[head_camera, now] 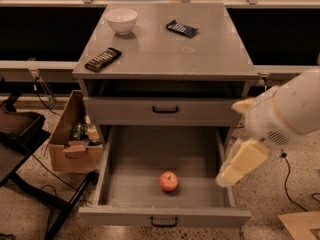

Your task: Pick apple from middle drawer and place on counter

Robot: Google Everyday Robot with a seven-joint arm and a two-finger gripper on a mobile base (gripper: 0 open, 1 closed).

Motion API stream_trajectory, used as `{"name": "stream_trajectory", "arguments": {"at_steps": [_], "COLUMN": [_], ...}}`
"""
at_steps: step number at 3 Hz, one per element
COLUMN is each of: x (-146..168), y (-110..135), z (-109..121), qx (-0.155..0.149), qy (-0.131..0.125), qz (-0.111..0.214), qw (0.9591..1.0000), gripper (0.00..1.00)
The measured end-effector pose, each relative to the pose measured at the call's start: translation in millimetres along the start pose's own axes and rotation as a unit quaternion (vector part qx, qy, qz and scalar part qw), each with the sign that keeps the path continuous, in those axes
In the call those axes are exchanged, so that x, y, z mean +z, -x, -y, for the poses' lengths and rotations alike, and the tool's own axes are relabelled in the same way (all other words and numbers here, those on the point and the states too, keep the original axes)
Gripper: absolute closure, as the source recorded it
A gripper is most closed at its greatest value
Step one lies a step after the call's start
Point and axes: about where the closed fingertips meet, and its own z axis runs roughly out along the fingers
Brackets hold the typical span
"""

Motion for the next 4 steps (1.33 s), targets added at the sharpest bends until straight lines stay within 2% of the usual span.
{"name": "stream_trajectory", "arguments": {"at_steps": [1,2,3,4], "x": [83.5,142.5,163.6,166.9], "y": [-6.5,3.9,9.7,9.4], "z": [-14.0,13.2,41.6,42.8], "qx": [0.010,0.023,0.037,0.037], "qy": [0.032,0.023,-0.014,-0.014], "qz": [0.037,0.086,0.116,0.118], "qw": [0.9988,0.9958,0.9925,0.9922], "gripper": [0.00,0.00,0.00,0.00]}}
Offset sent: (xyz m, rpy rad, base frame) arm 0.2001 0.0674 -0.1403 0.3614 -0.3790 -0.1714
